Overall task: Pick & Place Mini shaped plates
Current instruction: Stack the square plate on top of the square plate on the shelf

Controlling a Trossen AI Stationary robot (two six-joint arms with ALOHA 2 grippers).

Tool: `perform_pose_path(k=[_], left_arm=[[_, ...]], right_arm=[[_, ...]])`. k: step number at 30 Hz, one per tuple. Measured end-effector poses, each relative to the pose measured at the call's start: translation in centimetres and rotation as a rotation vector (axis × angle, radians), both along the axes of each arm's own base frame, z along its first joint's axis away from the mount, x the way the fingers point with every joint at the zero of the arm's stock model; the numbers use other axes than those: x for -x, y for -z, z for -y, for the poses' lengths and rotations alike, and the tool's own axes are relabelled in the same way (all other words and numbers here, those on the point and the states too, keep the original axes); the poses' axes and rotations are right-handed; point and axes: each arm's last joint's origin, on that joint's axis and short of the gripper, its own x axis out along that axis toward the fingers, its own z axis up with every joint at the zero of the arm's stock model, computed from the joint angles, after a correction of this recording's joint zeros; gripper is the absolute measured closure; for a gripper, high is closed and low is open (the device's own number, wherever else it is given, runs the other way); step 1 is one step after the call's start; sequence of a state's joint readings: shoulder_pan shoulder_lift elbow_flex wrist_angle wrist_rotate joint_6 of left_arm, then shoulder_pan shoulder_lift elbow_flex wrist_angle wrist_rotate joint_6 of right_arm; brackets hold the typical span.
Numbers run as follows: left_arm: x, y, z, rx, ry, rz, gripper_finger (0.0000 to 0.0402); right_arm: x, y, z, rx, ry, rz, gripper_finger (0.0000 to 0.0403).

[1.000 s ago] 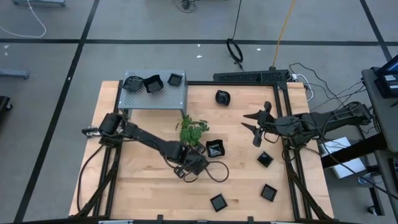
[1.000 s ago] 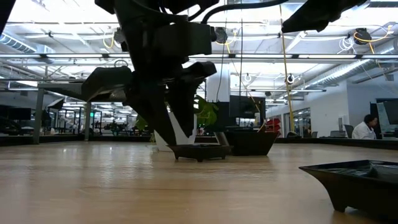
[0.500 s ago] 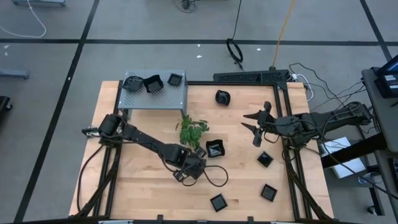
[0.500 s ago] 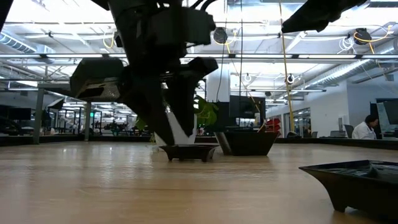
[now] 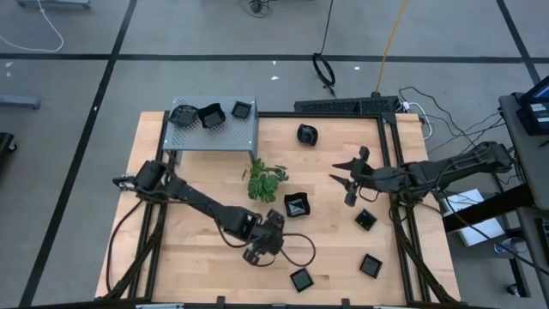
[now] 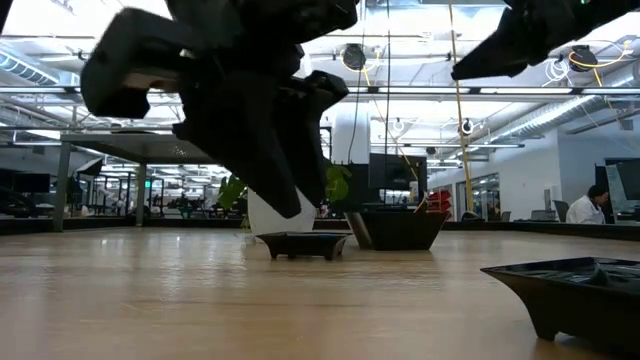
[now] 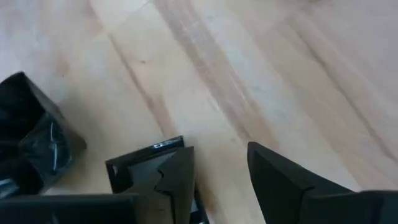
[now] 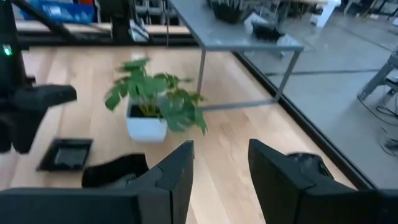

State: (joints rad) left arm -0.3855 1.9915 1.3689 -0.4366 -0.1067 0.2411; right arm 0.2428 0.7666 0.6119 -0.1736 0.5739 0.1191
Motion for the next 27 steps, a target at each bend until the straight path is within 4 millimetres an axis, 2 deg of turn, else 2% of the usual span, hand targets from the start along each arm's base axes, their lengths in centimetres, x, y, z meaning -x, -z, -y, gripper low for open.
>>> perform_pose_path(k=[8,10,16,27], left_arm=[[0.1,0.0,-0.3,-0.074,-0.196,0.042,0.025],[0.0,0.6,-0.5,-0.069,-0.23,0.023,0.025],[0.1,3.1,0.0,-0.066,-0.223,-0.065,0.025],[-0.2,3.5,0.0,-0.083,-0.256,-0.051,0.0253]], right_arm=[[-0.2,0.1,0.0,0.012,-0.009,0.033,0.0261],[-0.2,0.1,0.0,0.012,-0.009,0.036,0.0261],[-0.2,0.1,0.0,0.01,-0.009,0.043,0.0261],[-0.2,-0.1,-0.1,0.006,-0.01,0.06,0.0261]])
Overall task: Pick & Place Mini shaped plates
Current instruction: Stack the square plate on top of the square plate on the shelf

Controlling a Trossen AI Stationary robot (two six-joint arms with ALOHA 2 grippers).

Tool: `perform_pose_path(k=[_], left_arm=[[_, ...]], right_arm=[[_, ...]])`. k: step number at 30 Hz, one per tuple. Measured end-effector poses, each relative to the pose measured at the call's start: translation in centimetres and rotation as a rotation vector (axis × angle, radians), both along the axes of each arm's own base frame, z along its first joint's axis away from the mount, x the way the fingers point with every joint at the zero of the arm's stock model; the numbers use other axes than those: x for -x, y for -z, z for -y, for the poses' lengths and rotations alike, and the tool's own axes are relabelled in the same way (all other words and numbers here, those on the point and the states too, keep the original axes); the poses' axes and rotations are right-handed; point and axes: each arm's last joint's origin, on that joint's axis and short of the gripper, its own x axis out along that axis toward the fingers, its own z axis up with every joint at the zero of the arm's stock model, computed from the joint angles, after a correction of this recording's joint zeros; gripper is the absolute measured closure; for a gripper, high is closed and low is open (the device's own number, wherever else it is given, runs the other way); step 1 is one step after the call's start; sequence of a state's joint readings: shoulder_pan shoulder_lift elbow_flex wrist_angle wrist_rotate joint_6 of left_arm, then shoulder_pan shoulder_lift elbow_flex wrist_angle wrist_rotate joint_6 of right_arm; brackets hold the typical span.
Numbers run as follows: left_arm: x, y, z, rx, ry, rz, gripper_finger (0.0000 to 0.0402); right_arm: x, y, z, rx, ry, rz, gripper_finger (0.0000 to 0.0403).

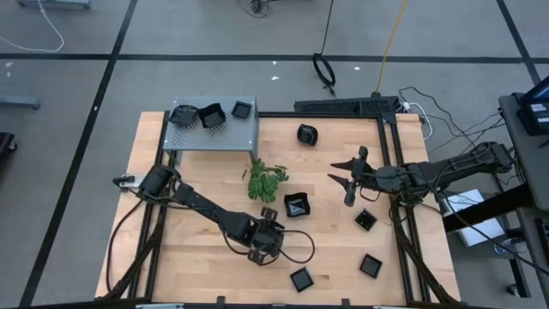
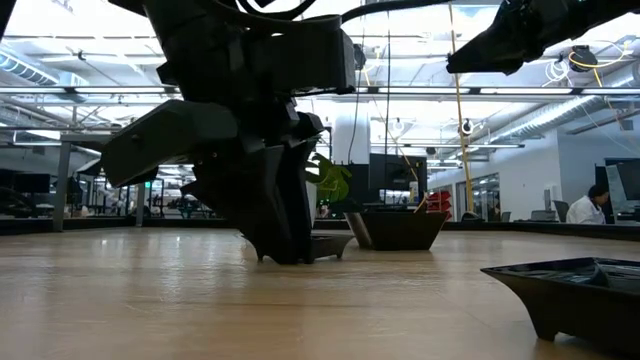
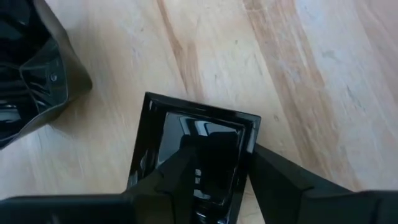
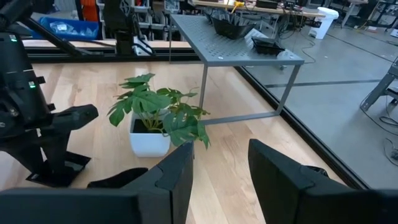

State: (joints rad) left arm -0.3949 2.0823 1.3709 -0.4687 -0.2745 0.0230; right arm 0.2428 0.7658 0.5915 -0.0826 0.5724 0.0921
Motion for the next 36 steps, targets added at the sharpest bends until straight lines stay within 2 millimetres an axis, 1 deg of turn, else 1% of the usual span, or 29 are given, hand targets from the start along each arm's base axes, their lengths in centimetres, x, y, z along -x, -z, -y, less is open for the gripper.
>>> perform_pose_path(k=[2,4,9,10,14,18,23,27,29,31,32,36], left_arm=[[0.1,0.0,0.2,-0.001,0.01,0.0,0.0268],[0.1,-0.1,0.4,-0.001,0.016,0.0,0.0293],[-0.1,-0.4,0.9,0.0,0.038,0.01,0.0379],[-0.2,-0.5,0.9,0.003,0.034,0.017,0.0389],[-0.6,-1.0,1.0,0.027,-0.001,0.034,0.0387],[-1.4,-2.3,1.4,0.056,-0.003,0.074,0.0394],[-2.7,-4.9,1.5,0.081,0.006,0.149,0.039],[-3.4,-7.4,1.1,0.066,0.047,0.2,0.0396],[-3.7,-8.7,0.7,0.069,0.028,0.231,0.0395],[-3.9,-9.9,-0.1,0.059,-0.001,0.241,0.0389],[-4.2,-10.7,-0.5,0.063,-0.018,0.277,0.0386],[-4.5,-14.1,-3.0,0.022,-0.149,0.375,0.0393]], right_arm=[[0.0,0.0,0.0,0.0,0.0,-0.001,0.0261],[0.0,0.0,0.0,0.0,0.0,-0.001,0.0261],[0.0,-0.1,0.0,-0.002,0.0,0.008,0.0261],[0.1,-0.1,0.0,-0.003,0.0,0.01,0.0261],[0.4,-0.4,0.1,-0.005,-0.001,0.03,0.0261],[1.0,-1.0,0.2,-0.007,-0.003,0.065,0.0261],[2.1,-1.9,0.5,-0.023,-0.001,0.129,0.0261],[3.1,-2.6,0.8,-0.037,-0.001,0.185,0.0261],[3.6,-2.8,0.9,-0.041,-0.002,0.204,0.0261],[4.0,-3.1,1.0,-0.046,-0.002,0.226,0.0261],[4.2,-3.1,1.0,-0.045,-0.002,0.231,0.0261],[4.8,-3.3,1.2,-0.039,-0.005,0.244,0.0261]])
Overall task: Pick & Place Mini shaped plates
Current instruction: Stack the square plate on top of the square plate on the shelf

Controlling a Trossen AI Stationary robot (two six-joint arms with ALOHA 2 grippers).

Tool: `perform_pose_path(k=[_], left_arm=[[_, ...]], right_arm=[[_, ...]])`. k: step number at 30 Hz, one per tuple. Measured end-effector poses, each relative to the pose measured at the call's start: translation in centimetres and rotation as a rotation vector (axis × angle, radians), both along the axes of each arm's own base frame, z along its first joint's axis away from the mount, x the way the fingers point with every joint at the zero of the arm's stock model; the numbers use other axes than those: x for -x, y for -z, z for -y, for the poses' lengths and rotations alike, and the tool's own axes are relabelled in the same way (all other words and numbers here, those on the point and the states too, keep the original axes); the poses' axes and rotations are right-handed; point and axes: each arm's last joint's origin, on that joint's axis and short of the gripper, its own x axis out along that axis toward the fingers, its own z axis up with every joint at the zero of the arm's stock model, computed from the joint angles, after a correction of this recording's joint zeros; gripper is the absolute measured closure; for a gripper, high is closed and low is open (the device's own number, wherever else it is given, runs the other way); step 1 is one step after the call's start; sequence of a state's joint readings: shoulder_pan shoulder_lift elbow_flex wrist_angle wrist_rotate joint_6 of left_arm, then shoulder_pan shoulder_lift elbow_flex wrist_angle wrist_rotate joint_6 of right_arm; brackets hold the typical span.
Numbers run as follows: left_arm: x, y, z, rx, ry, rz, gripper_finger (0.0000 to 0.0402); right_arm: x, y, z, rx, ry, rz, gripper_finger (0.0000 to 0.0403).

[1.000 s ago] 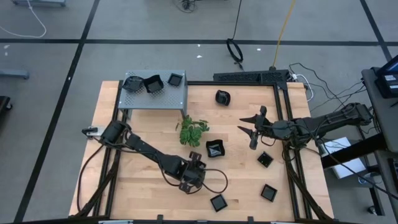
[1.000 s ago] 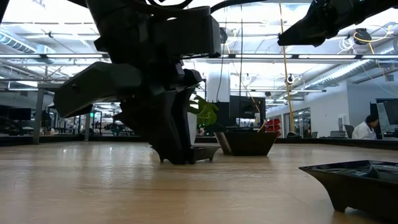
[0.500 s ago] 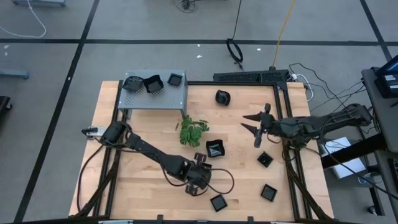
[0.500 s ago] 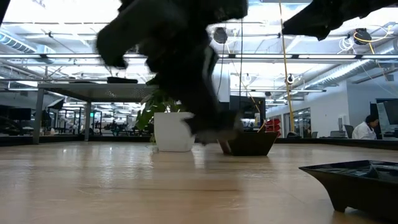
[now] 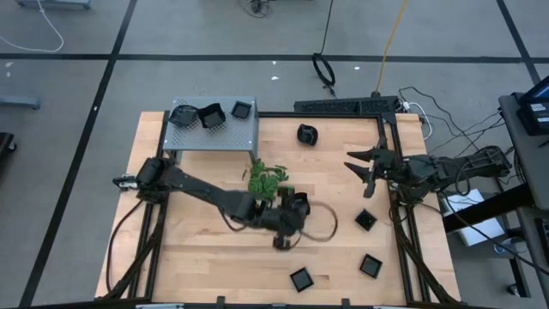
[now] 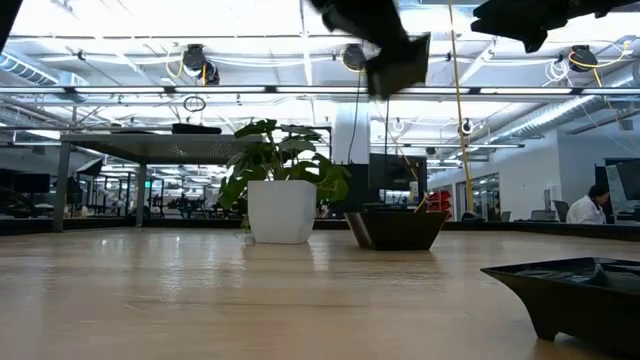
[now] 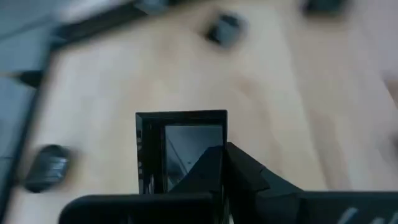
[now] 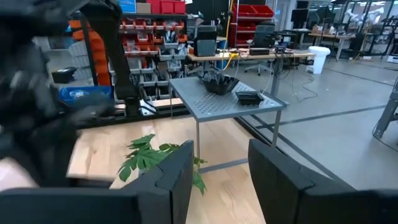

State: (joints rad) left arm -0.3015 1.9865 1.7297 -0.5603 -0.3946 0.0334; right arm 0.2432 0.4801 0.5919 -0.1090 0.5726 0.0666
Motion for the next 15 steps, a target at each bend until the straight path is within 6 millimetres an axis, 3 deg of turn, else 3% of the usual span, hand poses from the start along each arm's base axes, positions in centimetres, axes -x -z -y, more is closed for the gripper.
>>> perform_pose_path(k=[8,15], left_arm=[[2.2,-6.8,-6.6,-0.14,-0.324,0.149,0.0382],[7.0,-11.8,-13.6,-0.146,-0.572,0.19,0.0391]], right_arm=[[0.4,-0.2,0.1,-0.006,0.003,0.022,0.0261],[0.4,-0.3,0.1,-0.003,0.005,0.024,0.0261]])
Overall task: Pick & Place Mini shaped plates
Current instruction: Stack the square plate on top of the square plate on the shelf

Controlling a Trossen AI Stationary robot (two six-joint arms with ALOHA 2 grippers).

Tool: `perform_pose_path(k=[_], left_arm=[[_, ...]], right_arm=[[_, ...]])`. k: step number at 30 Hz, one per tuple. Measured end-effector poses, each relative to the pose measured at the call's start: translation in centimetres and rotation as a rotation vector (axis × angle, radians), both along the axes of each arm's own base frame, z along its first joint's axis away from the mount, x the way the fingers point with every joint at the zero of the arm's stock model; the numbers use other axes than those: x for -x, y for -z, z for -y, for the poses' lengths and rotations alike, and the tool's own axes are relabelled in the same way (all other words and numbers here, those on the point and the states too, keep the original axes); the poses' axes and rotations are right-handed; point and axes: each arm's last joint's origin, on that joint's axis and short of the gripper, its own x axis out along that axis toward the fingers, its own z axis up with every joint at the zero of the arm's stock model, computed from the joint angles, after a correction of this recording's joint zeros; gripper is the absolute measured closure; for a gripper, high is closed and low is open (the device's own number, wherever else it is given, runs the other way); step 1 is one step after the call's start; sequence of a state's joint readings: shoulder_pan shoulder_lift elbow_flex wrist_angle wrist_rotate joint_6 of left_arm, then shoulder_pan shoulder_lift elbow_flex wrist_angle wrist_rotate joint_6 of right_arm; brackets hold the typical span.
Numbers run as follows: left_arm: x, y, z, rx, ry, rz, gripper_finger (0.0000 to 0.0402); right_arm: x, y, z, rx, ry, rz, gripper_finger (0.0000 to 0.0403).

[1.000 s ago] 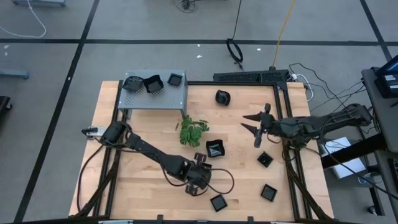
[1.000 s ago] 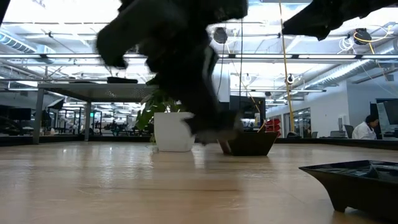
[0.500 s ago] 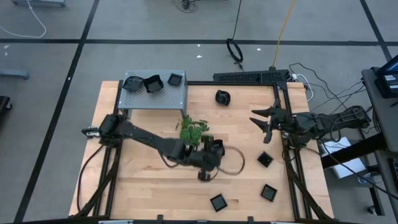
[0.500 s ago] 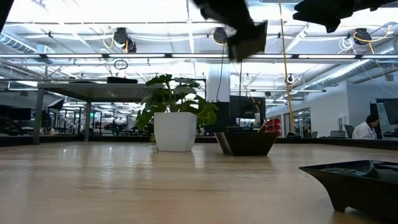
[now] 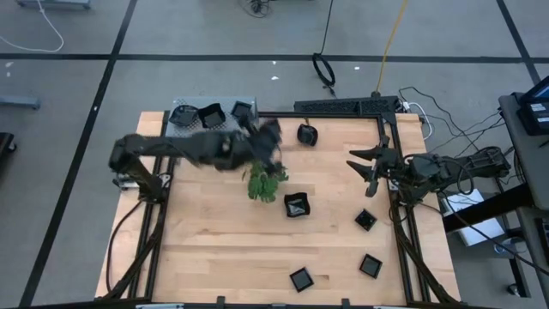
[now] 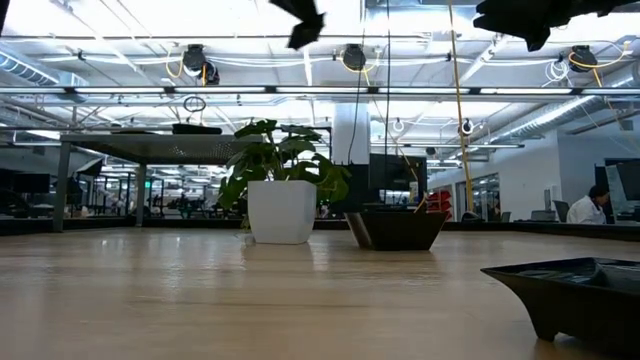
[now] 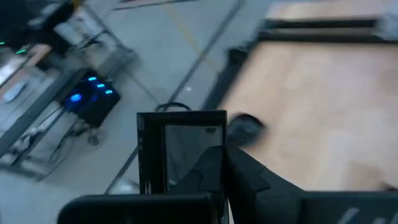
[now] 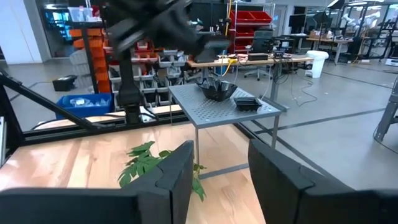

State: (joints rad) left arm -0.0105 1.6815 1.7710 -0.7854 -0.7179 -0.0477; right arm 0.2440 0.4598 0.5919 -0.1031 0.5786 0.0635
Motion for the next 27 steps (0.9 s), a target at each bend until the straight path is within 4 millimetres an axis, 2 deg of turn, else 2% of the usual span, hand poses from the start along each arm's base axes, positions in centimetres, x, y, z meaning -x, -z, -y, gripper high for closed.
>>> perform_pose_path(k=[2,5,10,16,21,27], left_arm=[[1.5,-1.0,-2.0,0.003,-0.02,-0.021,0.0386],[3.1,-1.5,-4.8,0.037,0.119,-0.132,0.0392],[5.1,-0.8,-8.9,0.06,0.406,-0.352,0.0389],[7.2,0.6,-13.1,0.034,0.496,-0.575,0.0395],[8.5,0.8,-16.0,0.047,0.542,-0.567,0.0387],[9.7,1.9,-17.8,0.078,0.59,-0.562,0.0396]], right_arm=[[0.0,0.0,0.0,0.0,-0.001,0.001,0.0261],[0.0,0.0,0.0,0.0,-0.002,0.002,0.0261],[-0.2,0.0,0.0,-0.002,-0.002,0.005,0.0261],[-0.2,-0.1,-0.1,-0.003,-0.003,0.006,0.0261],[-0.2,-0.1,-0.1,-0.004,-0.003,0.006,0.0261],[-0.2,-0.1,-0.1,-0.004,-0.003,0.006,0.0261]])
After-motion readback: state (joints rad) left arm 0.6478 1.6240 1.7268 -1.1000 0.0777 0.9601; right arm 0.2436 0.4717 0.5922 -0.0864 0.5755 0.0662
